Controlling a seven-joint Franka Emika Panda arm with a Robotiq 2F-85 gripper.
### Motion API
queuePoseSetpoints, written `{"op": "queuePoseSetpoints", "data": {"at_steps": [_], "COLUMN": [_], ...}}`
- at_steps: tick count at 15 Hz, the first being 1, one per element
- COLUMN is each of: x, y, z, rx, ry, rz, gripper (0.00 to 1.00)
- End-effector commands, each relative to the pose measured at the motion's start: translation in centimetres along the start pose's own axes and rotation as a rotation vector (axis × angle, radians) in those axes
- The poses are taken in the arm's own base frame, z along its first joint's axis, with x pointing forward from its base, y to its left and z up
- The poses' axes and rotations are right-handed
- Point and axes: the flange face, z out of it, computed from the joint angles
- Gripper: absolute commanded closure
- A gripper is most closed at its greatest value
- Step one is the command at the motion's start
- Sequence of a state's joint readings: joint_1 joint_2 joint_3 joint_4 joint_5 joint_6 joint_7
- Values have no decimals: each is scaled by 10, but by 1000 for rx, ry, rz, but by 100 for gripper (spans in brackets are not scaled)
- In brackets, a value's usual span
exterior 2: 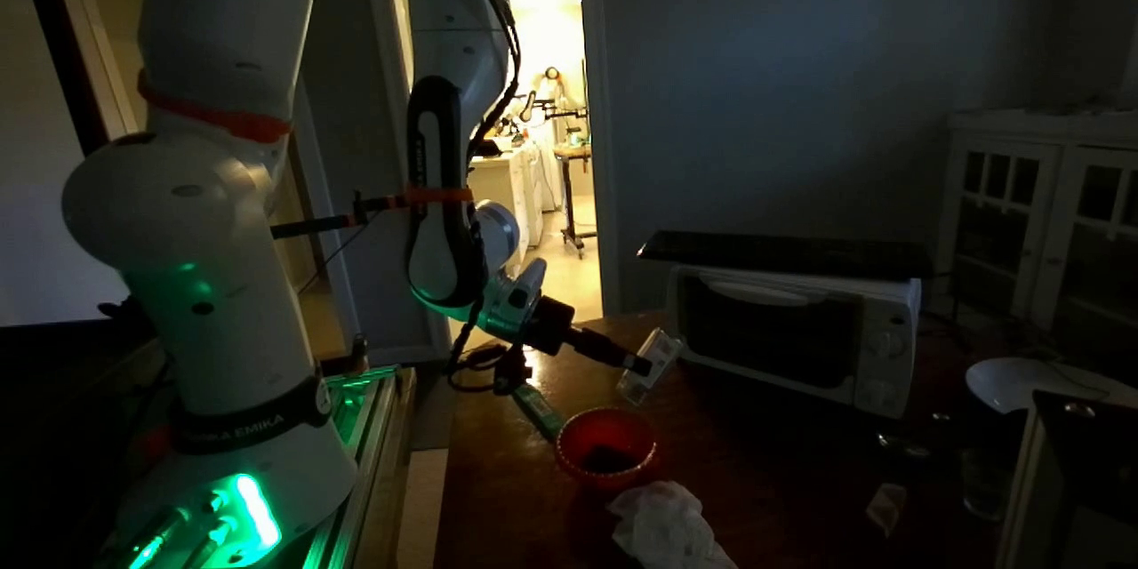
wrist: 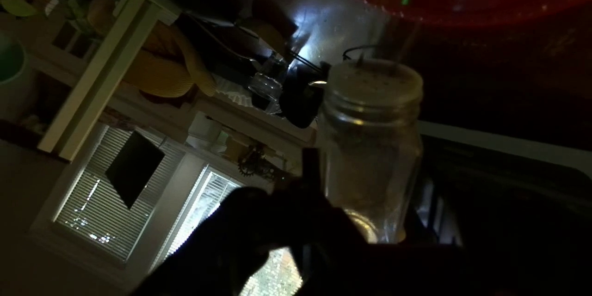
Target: Spray some salt contents into the red bowl
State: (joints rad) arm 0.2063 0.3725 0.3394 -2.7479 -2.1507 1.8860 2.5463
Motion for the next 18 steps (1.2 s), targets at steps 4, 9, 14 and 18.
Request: {"op": "queuePoseSetpoints", "data": {"at_steps": [4, 9, 14, 18], "x": [-19, -20, 0, 20], "y": [-8, -4, 14, 35], "z": [-11, -12, -10, -9], "rx": [-57, -63, -26, 32], "ry": [39, -75, -180, -252], "rz": [14, -40, -91, -91], "gripper": [76, 76, 76, 76]}}
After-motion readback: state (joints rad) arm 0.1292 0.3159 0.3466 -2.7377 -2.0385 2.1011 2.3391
